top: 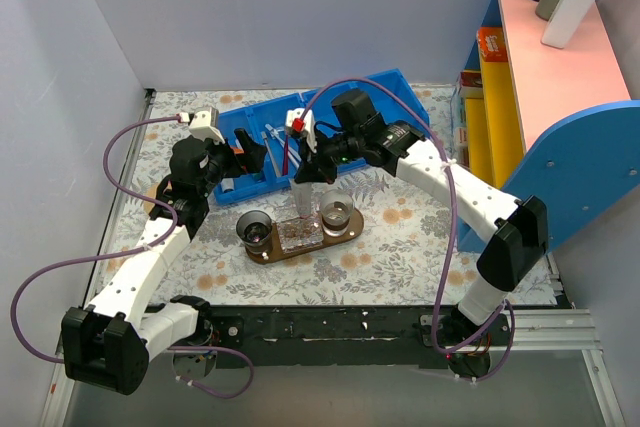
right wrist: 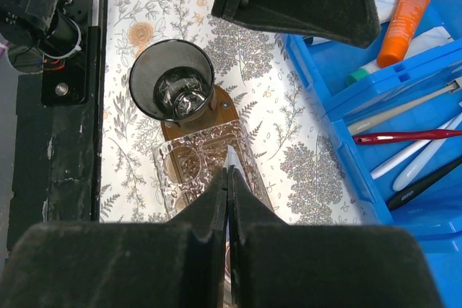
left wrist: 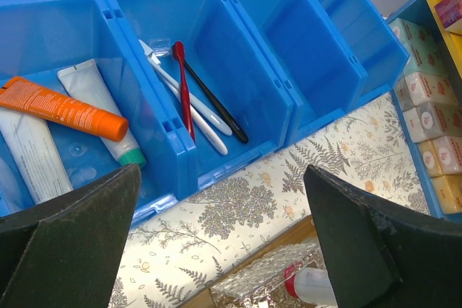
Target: Prepare toiletry sets of a toothbrush and toothpaste on the tray
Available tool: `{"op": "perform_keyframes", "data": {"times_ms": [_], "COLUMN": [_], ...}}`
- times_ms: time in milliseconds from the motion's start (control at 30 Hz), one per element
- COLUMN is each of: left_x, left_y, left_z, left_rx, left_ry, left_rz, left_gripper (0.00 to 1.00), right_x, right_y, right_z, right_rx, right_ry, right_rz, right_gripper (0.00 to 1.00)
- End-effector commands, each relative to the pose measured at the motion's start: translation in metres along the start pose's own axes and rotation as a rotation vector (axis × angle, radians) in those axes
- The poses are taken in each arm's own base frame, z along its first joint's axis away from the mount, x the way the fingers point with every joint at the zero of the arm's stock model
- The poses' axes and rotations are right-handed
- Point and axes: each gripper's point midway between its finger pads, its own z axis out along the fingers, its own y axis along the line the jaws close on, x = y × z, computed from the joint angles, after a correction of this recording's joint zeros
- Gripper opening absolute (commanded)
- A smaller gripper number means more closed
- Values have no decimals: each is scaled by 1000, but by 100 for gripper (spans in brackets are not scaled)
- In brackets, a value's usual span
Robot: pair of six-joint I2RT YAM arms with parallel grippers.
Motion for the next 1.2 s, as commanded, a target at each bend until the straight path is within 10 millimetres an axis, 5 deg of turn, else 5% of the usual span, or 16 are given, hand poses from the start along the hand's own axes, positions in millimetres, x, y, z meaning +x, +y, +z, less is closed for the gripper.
{"op": "perform_keyframes", "data": {"times_ms": [0, 1167], "left_x": [-5, -5], "left_y": [-3, -2], "left_z": [-1, 0], "left_rx": [9, 7], "left_ry": [-6, -5], "left_rz": [15, 13], "left_gripper": [98, 98], "right_x": [-15, 24], "right_y": [1, 12], "right_z": [2, 25], "right_rx": [-12, -29], "right_ry": [-65, 4], "right_rz": [-79, -163], "right_gripper": [1, 1]}}
